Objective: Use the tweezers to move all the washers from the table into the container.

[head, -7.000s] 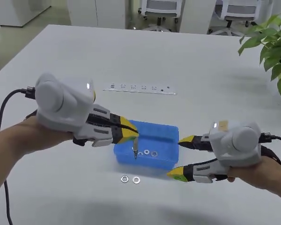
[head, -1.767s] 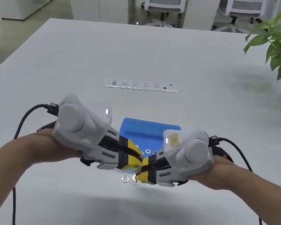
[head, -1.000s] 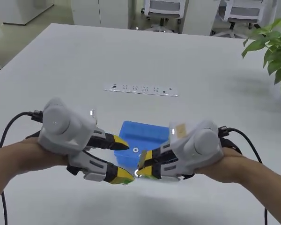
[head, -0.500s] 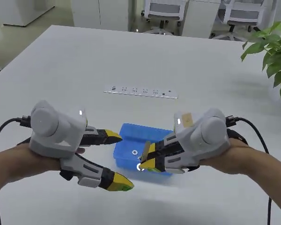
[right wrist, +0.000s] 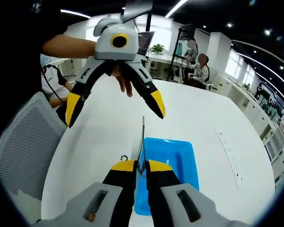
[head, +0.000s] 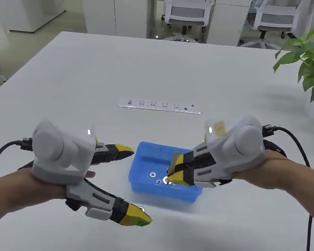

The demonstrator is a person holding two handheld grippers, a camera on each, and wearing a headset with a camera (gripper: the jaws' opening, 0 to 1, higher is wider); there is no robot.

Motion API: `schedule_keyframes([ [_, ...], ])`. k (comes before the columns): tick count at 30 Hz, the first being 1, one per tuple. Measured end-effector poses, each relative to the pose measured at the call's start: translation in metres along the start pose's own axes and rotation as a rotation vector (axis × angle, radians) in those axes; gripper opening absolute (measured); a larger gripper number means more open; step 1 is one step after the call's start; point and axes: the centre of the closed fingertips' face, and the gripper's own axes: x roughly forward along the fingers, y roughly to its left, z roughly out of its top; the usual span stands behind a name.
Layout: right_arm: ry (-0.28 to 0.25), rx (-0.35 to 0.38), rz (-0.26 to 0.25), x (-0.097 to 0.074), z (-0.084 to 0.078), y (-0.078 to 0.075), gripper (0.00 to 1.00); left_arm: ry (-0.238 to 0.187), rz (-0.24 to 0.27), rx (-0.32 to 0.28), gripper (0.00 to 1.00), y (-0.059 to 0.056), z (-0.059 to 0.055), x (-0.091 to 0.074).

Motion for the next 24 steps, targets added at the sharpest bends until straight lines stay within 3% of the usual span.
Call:
schedule_keyframes([
  [13,0.012,0.010,-0.004,0.002,-0.015,-0.013,0.09,0.001,-0.004,0.012,0.99,0.007,0.001,0.007],
  [24,0.015,0.018,0.018,0.016,-0.023,-0.018,0.09,0.004,-0.007,0.022,0.99,0.014,0.004,0.011],
])
